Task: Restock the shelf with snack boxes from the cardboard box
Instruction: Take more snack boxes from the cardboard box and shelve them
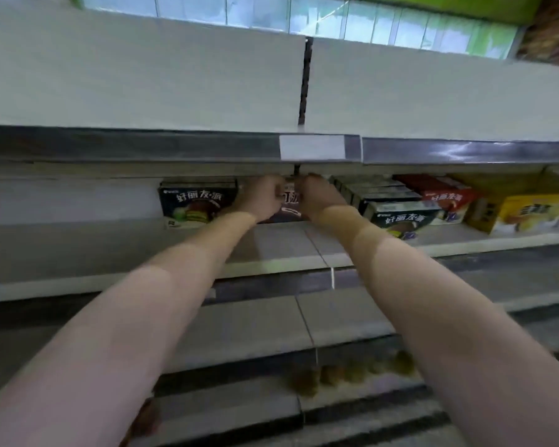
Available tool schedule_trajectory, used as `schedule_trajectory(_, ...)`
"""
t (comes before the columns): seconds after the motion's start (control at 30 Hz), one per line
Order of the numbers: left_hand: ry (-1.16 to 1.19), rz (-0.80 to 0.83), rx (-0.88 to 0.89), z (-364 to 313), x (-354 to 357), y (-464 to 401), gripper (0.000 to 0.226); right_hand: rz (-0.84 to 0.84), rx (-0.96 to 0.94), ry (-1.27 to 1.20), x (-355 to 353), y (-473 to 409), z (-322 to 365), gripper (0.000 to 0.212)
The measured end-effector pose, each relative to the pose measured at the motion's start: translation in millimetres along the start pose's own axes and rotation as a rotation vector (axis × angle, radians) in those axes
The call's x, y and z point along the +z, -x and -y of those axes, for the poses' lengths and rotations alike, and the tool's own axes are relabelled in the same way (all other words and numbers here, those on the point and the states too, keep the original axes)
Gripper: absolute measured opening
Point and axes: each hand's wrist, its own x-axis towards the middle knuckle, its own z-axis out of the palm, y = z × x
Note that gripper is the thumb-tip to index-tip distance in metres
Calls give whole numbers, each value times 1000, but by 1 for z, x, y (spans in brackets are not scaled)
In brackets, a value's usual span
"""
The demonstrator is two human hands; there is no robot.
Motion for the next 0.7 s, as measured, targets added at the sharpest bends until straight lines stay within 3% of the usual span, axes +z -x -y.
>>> schedule_trajectory(0.23, -34, 19, -87, -63, 25, 0, 14, 82, 35, -4, -29, 30, -47, 25)
schedule_trajectory(0.37, 3, 9, -215, -101, 41, 2, 13, 91, -63, -99, -42, 62, -82, 24)
schedule_trajectory(0.5, 43, 8, -279, -125, 67, 17, 7, 127, -65, -173, -50, 92, -128, 4)
schedule_trajectory(0.7, 7, -8, -300, -168, 104, 30, 9, 116, -31, -124, -46, 117, -192, 5)
